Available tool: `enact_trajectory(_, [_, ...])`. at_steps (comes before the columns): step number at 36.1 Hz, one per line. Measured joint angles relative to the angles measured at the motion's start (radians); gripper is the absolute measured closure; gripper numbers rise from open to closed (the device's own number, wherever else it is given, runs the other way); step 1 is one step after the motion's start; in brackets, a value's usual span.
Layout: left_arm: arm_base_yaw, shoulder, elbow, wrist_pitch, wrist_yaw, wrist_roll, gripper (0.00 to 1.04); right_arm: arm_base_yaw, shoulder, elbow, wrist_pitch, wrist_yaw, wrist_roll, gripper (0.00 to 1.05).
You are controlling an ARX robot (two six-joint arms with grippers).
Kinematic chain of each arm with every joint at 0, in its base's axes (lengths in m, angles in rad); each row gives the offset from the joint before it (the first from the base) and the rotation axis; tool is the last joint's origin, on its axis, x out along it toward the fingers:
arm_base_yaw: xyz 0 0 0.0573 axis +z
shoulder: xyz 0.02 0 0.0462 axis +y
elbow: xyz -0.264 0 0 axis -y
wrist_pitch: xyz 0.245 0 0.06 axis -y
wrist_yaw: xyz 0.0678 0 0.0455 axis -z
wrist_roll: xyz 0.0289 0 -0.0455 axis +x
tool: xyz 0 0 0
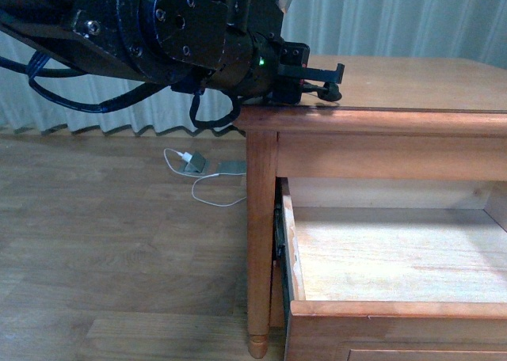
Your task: Put charger into drawer
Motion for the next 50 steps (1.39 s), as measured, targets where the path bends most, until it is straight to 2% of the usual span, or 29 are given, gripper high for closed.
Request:
enact_trajectory(6, [-0.027, -0.088, -0.108, 0.048, 0.084, 0.0, 0.81, 0.0, 0.0, 0.0, 0.0, 0.0, 0.0, 0.09])
enact_trajectory(16, [-0.127, -0.195, -0.214, 0.076, 0.221, 0.018, 0.81, 0.0, 0.0, 0.0, 0.0, 0.0, 0.0, 0.09])
enact_trajectory(28, [-0.219, -0.079, -0.18, 0.042, 0.261, 0.034, 0.81, 0.0, 0.0, 0.0, 0.0, 0.0, 0.0, 0.09])
enact_trajectory(38, [-0.246, 0.069, -0.12, 0.004, 0.192, 0.026, 0.81, 0.0, 0.0, 0.0, 0.0, 0.0, 0.0, 0.09])
enact_trajectory(45, [-0.248, 0.076, -0.122, 0.011, 0.087, 0.045, 0.43, 0.0, 0.0, 0.0, 0.0, 0.0, 0.0, 0.09])
enact_trajectory(50, [-0.222, -0.034, -0.192, 0.037, 0.031, 0.045, 0.18, 0.0, 0.0, 0.0, 0.0, 0.0, 0.0, 0.09])
